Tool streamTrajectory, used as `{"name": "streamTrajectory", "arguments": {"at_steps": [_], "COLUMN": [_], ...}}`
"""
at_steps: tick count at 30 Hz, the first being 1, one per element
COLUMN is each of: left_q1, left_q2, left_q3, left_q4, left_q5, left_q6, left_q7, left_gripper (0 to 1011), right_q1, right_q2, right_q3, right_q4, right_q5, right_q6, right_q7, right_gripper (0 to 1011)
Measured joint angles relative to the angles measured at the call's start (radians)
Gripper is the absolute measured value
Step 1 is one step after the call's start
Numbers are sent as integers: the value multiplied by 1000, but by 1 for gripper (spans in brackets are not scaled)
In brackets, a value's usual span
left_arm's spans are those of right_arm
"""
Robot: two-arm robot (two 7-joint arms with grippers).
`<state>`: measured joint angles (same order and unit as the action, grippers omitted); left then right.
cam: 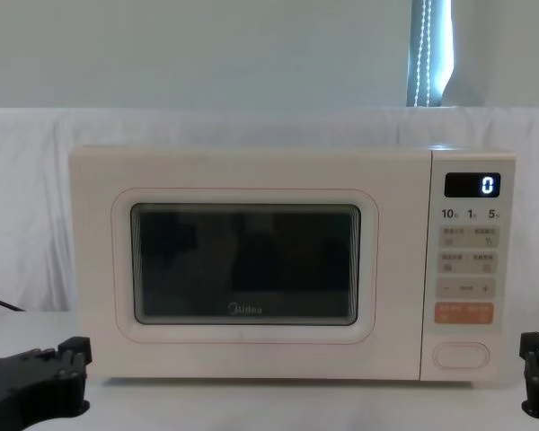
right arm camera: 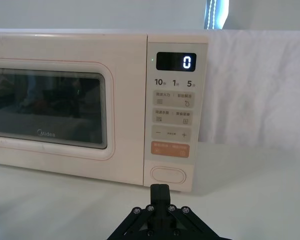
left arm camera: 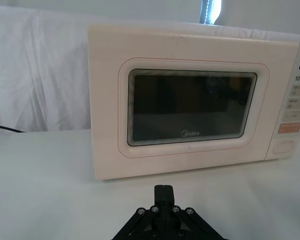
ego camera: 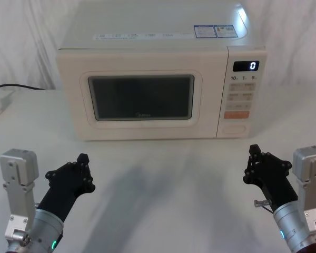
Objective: Press the button to open the microwave door with one hand; close the microwave door with the other hand.
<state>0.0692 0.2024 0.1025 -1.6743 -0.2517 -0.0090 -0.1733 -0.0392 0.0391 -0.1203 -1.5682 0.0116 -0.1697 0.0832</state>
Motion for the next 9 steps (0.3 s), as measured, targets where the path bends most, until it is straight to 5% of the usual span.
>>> {"name": "streamTrajectory", "arguments": {"at_steps": [9], "left_q1": [-1], "left_q2": [0], "left_q3": [1], "left_q4": [-1], "left_q5": [0], "left_q6": [3], "left_q7": [0], "left_gripper": [0], "right_q1": [0], "right_q2": [0], "right_q3": [0], "right_q4": [0], "right_q5": [0], "right_q6": [0], "right_q7": [0], "right_gripper": [0]}}
